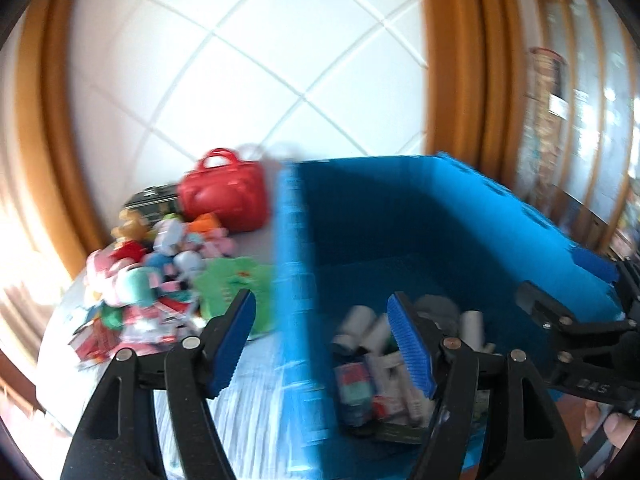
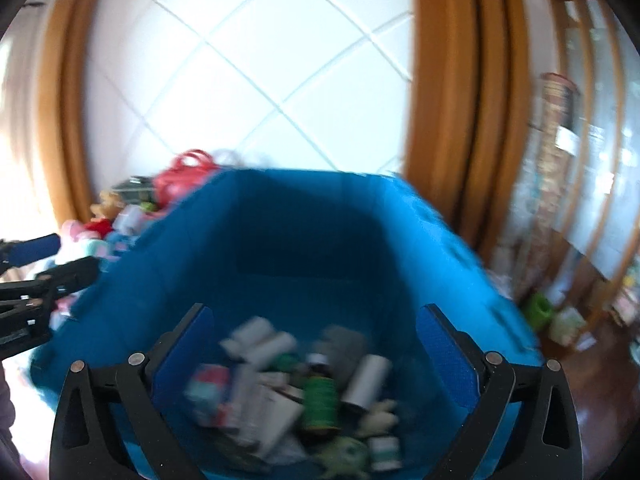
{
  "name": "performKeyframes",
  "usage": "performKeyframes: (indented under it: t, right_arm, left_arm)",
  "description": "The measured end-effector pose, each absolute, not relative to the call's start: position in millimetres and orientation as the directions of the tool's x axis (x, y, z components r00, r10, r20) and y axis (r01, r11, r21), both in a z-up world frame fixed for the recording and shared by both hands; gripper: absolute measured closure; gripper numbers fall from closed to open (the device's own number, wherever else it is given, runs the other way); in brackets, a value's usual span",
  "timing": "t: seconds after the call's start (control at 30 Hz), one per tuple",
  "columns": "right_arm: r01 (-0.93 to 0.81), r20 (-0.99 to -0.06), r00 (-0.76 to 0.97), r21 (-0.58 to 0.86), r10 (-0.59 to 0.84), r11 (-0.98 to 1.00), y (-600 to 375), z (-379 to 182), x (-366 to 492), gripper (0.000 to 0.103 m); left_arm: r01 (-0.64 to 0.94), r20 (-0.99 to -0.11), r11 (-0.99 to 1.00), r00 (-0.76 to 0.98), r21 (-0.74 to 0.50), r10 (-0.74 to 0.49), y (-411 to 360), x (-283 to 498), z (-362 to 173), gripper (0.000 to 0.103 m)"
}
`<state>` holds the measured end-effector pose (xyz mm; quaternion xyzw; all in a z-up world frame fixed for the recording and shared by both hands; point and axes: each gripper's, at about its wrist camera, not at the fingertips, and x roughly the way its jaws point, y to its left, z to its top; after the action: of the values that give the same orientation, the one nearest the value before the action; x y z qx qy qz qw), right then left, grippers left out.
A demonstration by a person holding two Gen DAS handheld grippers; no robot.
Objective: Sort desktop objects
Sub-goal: 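Move both tools back from the bin toward the pile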
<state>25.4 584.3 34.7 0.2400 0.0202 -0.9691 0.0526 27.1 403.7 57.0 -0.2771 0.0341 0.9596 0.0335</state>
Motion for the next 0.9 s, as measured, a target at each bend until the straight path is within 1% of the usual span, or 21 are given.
performKeyframes:
  t: [0.07, 0.2, 0.33, 0.47, 0.63, 0.73, 0.9]
  right_arm:
    - [0.152, -0.453, -0.882, -0.011, -0.130, -0.988, 563, 39, 26, 0.000]
    - [0.236, -0.436, -0.874, 0.001, -0.213, -0.972, 519, 47, 27, 0.000]
    - [0.272, -0.414, -0.877, -0.009, -0.244, -0.962, 468, 56, 29, 0.000]
    - [0.324, -0.407, -0.862, 0.015, -0.302, -0.946, 404, 63, 28, 0.000]
    - [0.383, -0.456, -0.822, 0.004, -0.342, -0.924, 310, 52, 19, 0.000]
    - [0.395, -0.488, -0.800, 0.010, -0.350, -0.919, 270, 39, 9, 0.000]
    - [0.377, -0.588, -0.749, 0.003, -0.306, -0.926, 220, 0, -10, 0.000]
  left_arm:
    - [-0.032, -0.536, -0.999, -0.844, 0.037, 0.007, 378, 28, 55, 0.035]
    - [0.040, -0.553, -0.999, -0.832, -0.008, -0.029, 322, 27, 48, 0.035]
    - [0.098, -0.560, -0.995, -0.826, -0.016, -0.072, 261, 29, 39, 0.035]
    - [0.146, -0.582, -0.989, -0.806, -0.024, -0.105, 188, 29, 25, 0.035]
    - [0.189, -0.624, -0.982, -0.768, -0.005, -0.144, 100, 27, 3, 0.035]
    - [0.212, -0.651, -0.977, -0.741, 0.007, -0.165, 45, 25, -16, 0.035]
    - [0.248, -0.707, -0.969, -0.682, 0.017, -0.187, -29, 18, -56, 0.035]
